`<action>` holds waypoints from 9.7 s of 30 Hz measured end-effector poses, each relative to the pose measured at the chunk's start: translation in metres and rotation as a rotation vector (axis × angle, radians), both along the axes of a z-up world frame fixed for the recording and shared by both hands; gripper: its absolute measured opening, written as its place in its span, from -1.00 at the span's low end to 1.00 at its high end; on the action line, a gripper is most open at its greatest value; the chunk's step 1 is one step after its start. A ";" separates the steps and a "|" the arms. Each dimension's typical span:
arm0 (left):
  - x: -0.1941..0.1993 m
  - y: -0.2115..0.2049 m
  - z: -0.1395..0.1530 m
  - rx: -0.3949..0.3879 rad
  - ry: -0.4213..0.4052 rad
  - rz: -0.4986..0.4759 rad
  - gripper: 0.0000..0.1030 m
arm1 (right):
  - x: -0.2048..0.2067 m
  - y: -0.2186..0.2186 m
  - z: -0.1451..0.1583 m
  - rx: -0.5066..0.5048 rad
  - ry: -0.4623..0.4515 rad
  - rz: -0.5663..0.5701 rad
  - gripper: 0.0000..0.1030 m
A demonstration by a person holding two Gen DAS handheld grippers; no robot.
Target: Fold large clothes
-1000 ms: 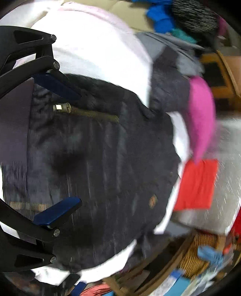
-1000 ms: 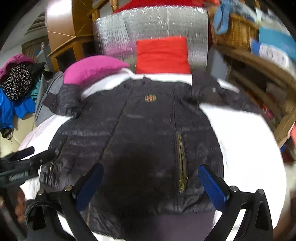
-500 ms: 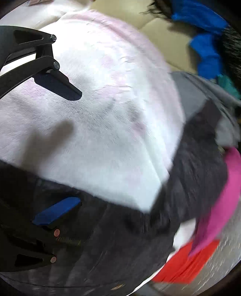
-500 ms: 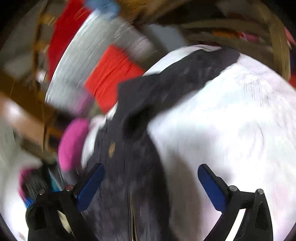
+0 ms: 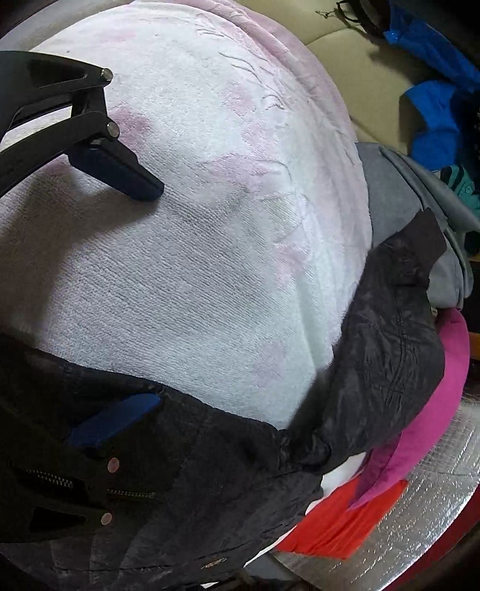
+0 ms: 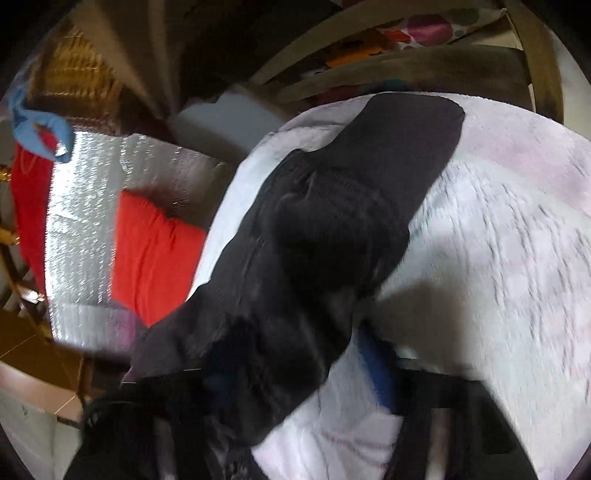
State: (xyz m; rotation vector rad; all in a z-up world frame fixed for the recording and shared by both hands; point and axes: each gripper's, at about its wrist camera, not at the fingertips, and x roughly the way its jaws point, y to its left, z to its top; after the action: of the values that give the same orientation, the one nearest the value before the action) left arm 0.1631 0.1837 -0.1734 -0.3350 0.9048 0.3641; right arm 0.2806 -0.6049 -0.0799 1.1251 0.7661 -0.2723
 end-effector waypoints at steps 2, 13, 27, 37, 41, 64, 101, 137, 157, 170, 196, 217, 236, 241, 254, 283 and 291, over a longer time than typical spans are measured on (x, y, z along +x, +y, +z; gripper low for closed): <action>0.000 0.012 -0.003 -0.009 -0.030 -0.016 1.00 | 0.013 0.004 0.018 -0.078 0.025 0.025 -0.66; -0.005 0.024 -0.001 -0.055 -0.104 -0.001 1.00 | 0.049 0.185 0.212 -0.473 -0.262 0.392 -0.69; -0.008 0.024 -0.003 -0.050 -0.106 -0.005 1.00 | 0.018 0.466 0.089 -0.594 -0.097 1.015 0.66; -0.005 0.020 -0.004 -0.018 -0.090 -0.008 1.00 | 0.023 0.319 0.115 -0.420 -0.173 0.704 0.66; -0.006 0.009 0.012 0.093 -0.046 -0.003 1.00 | 0.028 0.257 0.075 -0.267 -0.117 0.555 0.66; 0.238 -0.336 0.055 0.554 0.075 -0.646 0.99 | -0.001 0.227 0.023 -0.087 -0.438 0.521 0.66; 0.202 -0.142 0.074 -0.125 -0.157 -0.152 -0.98 | -0.001 0.229 0.022 -0.091 -0.445 0.523 0.66; 0.203 -0.082 0.004 -0.585 -0.030 0.008 -0.69 | -0.084 0.202 0.031 -0.117 -0.318 0.517 0.74; 0.172 -0.113 0.037 -0.130 0.006 -0.080 -0.46 | -0.084 0.198 0.028 -0.101 -0.323 0.508 0.75; 0.174 -0.205 0.068 0.097 -0.166 -0.286 0.29 | -0.079 0.196 0.042 0.130 -0.348 0.500 0.81; 0.195 -0.234 0.008 0.200 -0.109 -0.450 0.33 | 0.101 0.212 0.048 -0.303 0.008 0.632 -0.65; 0.195 -0.238 0.025 0.275 -0.070 -0.533 0.40 | 0.039 0.286 0.058 -0.413 0.016 0.692 0.27; 0.125 0.167 0.058 -0.465 -0.302 0.206 0.65 | -0.068 0.409 0.017 -0.726 -0.089 0.941 0.77; 0.171 0.245 0.061 -0.469 -0.338 0.288 0.65 | -0.069 0.420 0.011 -0.766 -0.089 0.957 0.91; 0.245 0.281 0.051 -0.328 -0.222 0.305 -0.69 | -0.073 0.418 0.011 -0.742 -0.108 0.953 0.99; 0.191 -0.171 0.248 0.032 -0.435 -0.470 -0.83 | -0.080 0.378 0.019 -0.506 -0.234 0.907 0.99; 0.224 -0.273 0.184 -0.002 -0.297 -0.551 -0.83 | -0.083 0.367 0.020 -0.421 -0.291 0.890 0.99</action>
State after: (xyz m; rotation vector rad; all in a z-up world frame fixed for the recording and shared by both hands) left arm 0.3875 -0.0892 0.0101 -0.1256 0.6701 -0.1919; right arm 0.1980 -0.2383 -0.0595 0.3424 0.8259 0.4571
